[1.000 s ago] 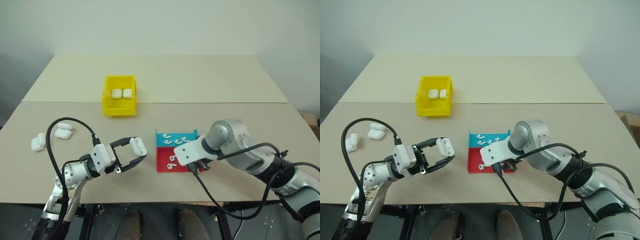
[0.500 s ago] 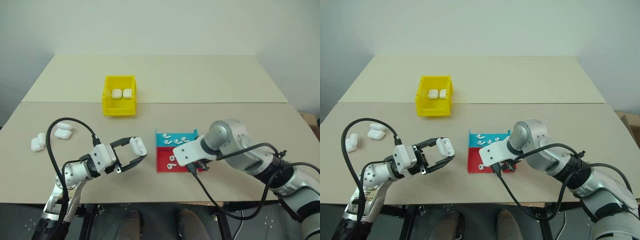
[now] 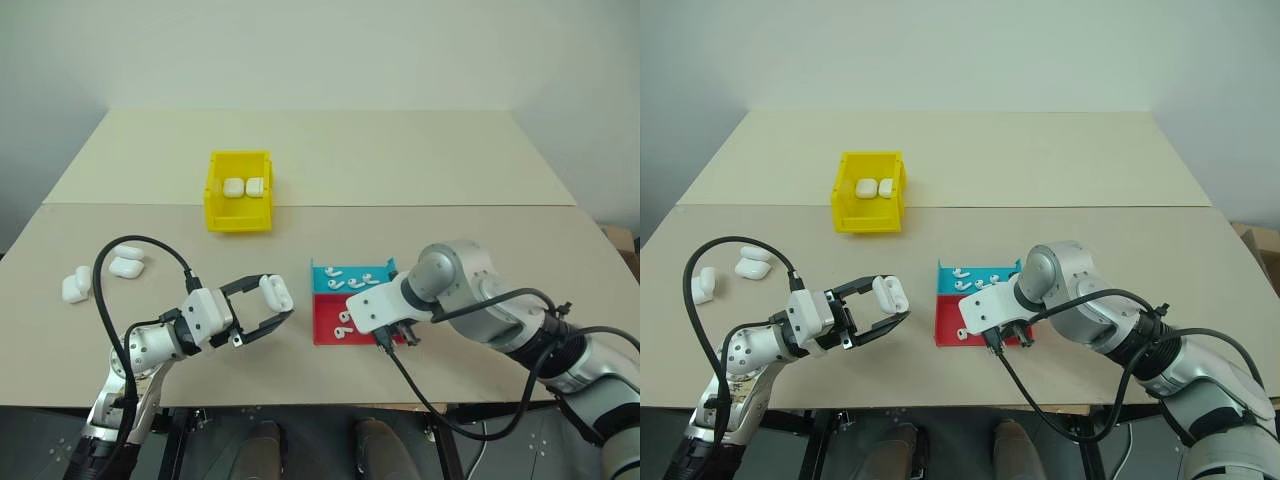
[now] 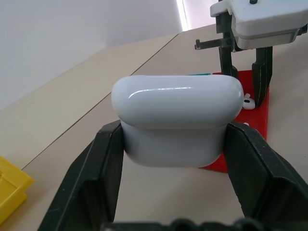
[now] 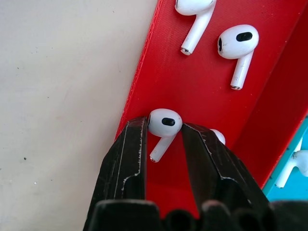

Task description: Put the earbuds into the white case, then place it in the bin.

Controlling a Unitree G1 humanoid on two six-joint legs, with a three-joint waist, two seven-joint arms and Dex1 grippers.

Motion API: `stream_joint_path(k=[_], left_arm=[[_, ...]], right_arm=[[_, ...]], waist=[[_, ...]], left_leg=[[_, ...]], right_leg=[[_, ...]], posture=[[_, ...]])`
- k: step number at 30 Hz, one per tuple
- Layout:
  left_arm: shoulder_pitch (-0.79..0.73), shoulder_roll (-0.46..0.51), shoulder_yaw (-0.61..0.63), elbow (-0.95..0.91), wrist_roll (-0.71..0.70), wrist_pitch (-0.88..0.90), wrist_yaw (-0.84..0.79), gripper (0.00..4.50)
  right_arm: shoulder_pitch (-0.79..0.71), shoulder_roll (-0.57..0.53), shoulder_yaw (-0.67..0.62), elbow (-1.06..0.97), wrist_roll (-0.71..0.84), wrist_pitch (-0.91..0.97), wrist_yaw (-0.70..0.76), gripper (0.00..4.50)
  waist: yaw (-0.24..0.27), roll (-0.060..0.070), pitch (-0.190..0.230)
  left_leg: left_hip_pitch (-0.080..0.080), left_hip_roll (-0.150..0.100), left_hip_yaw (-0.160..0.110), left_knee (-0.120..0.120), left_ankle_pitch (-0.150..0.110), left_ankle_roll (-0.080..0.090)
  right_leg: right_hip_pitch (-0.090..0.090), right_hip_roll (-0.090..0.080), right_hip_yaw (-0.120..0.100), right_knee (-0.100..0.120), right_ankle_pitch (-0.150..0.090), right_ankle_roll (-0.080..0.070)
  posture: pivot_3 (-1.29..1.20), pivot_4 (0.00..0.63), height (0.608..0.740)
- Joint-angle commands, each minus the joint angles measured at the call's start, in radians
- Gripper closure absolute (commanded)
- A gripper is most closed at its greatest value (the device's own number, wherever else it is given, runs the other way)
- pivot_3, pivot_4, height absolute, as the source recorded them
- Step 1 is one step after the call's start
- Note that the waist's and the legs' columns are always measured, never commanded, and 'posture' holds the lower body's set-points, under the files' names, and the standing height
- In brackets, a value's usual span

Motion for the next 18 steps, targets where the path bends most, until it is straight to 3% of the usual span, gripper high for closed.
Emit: stream_joint_path(k=[1, 6, 9, 18], left_arm=[[-0.002, 0.007, 0.014, -0.028, -0.002, -0.007, 0.007, 1.72], [-0.003, 0.005, 0.016, -0.025, -0.001, -0.011, 0.007, 1.72], [-0.001, 0.008, 0.018, -0.027, -0.002, -0.009, 0.007, 1.72], [-0.006, 0.009, 0.018, -0.029, -0.007, -0.003, 0.008, 1.72]], right_arm=[[0.002, 0.001, -0.019, -0.011, -0.009, -0.021, 0.002, 3.10], [0.005, 0.003, -0.019, -0.008, -0.014, -0.030, 0.000, 3.10], [0.007, 0.002, -0.020, -0.007, -0.015, -0.034, -0.001, 3.64], [0.009, 0.008, -0.024, -0.012, -0.019, -0.024, -0.003, 3.64]], waist=[[0.000, 0.000, 0.000], [0.000, 0.000, 0.000], [0.000, 0.000, 0.000], [-0.001, 0.000, 0.000]], left_leg=[[0.000, 0.000, 0.000, 0.000, 0.000, 0.000], [0.000, 0.000, 0.000, 0.000, 0.000, 0.000], [0.000, 0.000, 0.000, 0.000, 0.000, 0.000], [0.000, 0.000, 0.000, 0.000, 0.000, 0.000]], right_leg=[[0.000, 0.000, 0.000, 0.000, 0.000, 0.000], [0.000, 0.000, 0.000, 0.000, 0.000, 0.000], [0.000, 0.000, 0.000, 0.000, 0.000, 0.000], [0.000, 0.000, 0.000, 0.000, 0.000, 0.000]], posture=[[0.00, 0.150, 0.740], [0.00, 0.150, 0.740], [0.00, 0.150, 0.740], [0.00, 0.150, 0.740]])
